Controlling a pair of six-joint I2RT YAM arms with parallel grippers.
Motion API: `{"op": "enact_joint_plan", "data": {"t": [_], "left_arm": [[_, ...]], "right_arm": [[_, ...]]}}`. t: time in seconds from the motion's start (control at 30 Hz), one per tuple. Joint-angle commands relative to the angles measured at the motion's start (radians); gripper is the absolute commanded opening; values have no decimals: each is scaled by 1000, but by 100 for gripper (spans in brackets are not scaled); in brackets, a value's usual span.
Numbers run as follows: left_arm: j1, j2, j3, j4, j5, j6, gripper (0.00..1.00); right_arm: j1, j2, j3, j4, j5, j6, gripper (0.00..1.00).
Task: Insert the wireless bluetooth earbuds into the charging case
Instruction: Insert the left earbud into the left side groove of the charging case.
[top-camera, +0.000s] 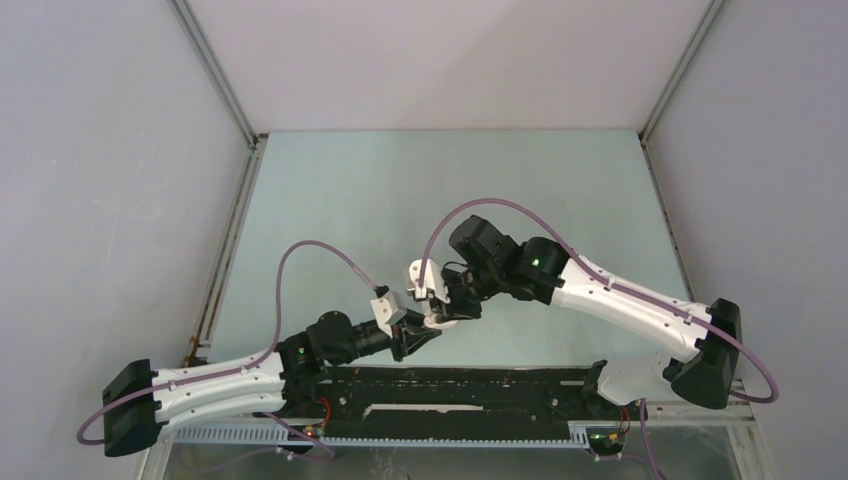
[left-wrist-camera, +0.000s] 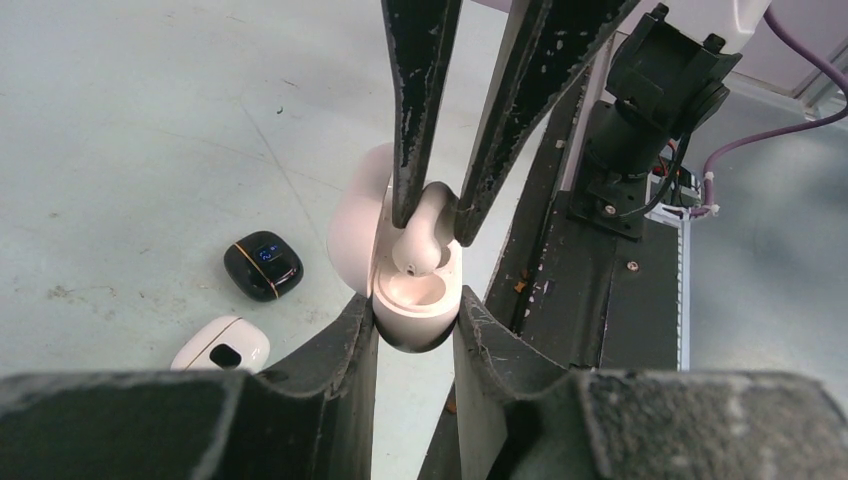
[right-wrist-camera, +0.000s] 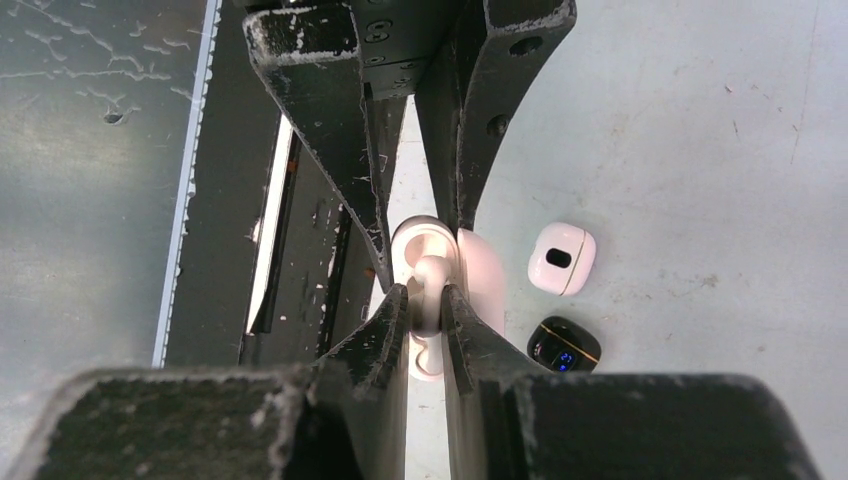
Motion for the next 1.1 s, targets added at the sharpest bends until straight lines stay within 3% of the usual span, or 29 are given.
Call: {"op": "enact_joint_plan", "data": {"t": [0.0, 0.33, 0.63, 0.97, 1.0, 1.07], "left_arm": [[-5, -18, 42, 47, 20, 17, 0], [-5, -16, 38, 57, 25, 14, 0], [-5, -19, 31, 55, 22, 18, 0], [-5, -11, 34, 45, 20, 18, 0], [-5, -9, 35, 46, 22, 18, 0], [-5, -4, 36, 46, 24, 21, 0]], "right_arm": [[15, 14, 42, 39, 15, -3, 10], [42, 31, 41, 41, 27, -3, 11], [47, 16, 60, 15, 48, -10, 31], [17, -90, 128, -126, -58, -79, 35], [-1, -108, 129, -135, -83, -83, 37], [-63, -140, 130, -158, -148, -96, 56]]}}
